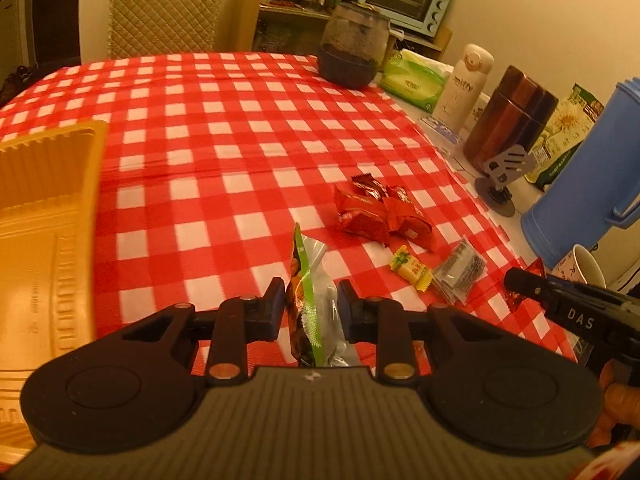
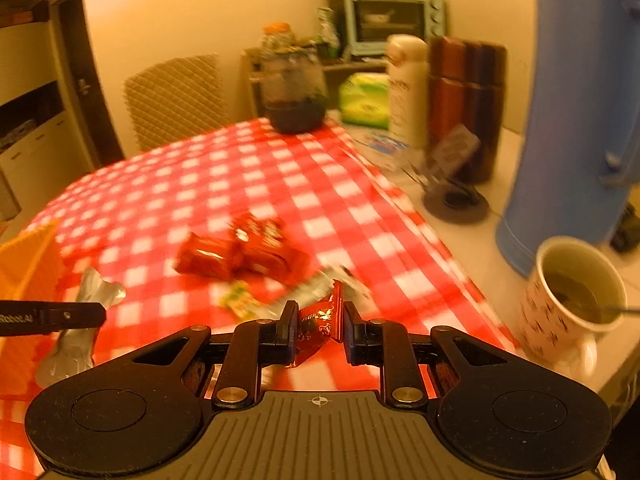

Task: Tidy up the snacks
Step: 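Carry the red candy and green-striped packet over the orange tray with both grippers, then open the right gripper over the tray while the left releases the packet, then move both open grippers back toward the snack pile, then grasp the small green-wrapped candy with the right gripper, then grasp the small clear square candy with the left gripper, then carry the green candy and square candy over the orange tray with both grippers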

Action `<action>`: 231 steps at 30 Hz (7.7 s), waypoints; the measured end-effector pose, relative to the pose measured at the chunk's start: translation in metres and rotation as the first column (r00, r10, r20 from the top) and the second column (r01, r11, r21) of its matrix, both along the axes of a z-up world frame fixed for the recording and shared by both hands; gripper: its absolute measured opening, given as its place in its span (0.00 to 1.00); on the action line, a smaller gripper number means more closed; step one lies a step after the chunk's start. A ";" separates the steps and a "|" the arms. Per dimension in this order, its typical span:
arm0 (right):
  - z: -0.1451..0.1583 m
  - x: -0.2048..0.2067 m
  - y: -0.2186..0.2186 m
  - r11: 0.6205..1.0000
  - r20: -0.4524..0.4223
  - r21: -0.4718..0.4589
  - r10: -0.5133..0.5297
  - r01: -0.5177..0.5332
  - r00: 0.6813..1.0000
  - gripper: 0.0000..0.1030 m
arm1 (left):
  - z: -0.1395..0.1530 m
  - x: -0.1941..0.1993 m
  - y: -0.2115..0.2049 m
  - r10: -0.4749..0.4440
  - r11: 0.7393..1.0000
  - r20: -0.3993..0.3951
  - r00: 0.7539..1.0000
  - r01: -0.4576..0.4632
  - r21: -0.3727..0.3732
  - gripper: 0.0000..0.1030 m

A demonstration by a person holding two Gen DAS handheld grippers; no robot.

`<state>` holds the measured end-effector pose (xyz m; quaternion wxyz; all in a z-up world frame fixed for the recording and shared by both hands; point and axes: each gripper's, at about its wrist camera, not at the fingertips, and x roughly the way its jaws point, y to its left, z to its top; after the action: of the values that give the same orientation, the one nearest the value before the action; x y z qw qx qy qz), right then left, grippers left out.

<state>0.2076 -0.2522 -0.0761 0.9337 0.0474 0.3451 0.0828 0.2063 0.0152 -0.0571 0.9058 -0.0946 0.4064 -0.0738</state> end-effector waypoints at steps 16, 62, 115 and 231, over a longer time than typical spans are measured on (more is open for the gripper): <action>0.075 -0.009 0.136 0.939 0.058 0.050 0.336 -0.339 0.940 0.22 | 0.061 -0.053 0.107 0.141 0.987 0.074 0.987 -0.146 0.061 0.24; 0.003 -0.027 0.292 0.814 0.014 0.118 0.571 -0.569 0.821 0.46 | 0.037 -0.101 0.225 0.326 0.938 0.033 0.945 -0.328 0.112 0.31; 0.064 -0.106 -0.022 0.997 0.047 0.036 -0.068 0.066 0.997 0.48 | 0.083 -0.105 0.023 0.025 0.999 0.120 0.992 -0.030 0.040 0.64; 0.051 -0.056 0.037 0.995 0.062 0.071 0.065 -0.069 0.996 0.20 | 0.057 -0.043 -0.008 -0.147 0.980 -0.027 0.989 0.149 0.131 0.18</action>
<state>0.1518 -0.2151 -0.0253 0.9380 0.0673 0.3150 0.1281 0.1637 0.0071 0.0001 0.8985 -0.0043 0.4242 -0.1129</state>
